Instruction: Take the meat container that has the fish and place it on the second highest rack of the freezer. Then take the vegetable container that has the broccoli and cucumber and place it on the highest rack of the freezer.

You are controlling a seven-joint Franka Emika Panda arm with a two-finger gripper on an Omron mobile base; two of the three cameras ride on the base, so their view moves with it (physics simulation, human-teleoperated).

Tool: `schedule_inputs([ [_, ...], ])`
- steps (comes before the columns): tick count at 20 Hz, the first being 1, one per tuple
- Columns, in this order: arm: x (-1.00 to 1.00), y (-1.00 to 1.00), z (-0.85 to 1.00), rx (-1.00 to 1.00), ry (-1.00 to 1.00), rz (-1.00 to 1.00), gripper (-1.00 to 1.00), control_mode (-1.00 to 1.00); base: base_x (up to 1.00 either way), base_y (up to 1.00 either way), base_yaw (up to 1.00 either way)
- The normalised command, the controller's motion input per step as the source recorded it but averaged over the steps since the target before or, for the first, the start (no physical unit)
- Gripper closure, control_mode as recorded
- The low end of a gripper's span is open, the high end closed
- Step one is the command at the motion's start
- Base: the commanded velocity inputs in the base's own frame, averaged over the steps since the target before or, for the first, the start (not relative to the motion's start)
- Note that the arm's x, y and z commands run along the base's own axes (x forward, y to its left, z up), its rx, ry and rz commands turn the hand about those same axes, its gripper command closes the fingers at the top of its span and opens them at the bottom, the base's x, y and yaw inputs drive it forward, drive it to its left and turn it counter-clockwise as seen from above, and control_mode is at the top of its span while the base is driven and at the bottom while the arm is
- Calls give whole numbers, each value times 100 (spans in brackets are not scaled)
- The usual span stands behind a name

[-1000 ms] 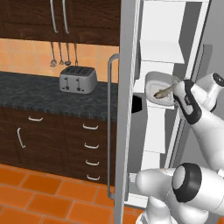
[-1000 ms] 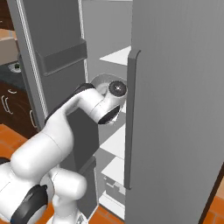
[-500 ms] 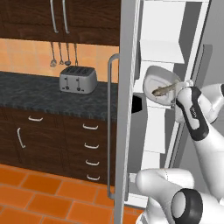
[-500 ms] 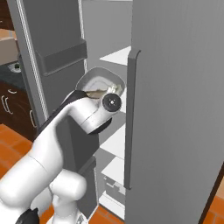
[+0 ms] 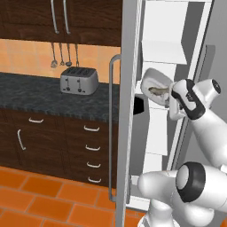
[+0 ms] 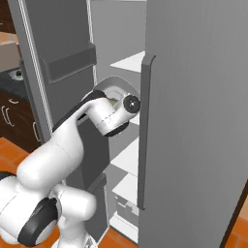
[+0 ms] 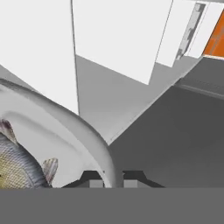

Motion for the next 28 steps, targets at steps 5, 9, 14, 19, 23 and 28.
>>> schedule_inputs([
  [5,11,0,0,0,0,0,100,-100,0,0,0],
  [9,23,-7,0,0,0,0,100,-100,0,0,0],
  [14,25,0,-21,0,-3,0,100,-100,0,0,0],
  [19,15,-7,-24,0,-2,0,100,-100,0,0,0],
  [23,52,0,-1,0,-1,0,100,-100,0,0,0],
  [28,46,0,0,0,0,0,100,-100,0,0,0],
])
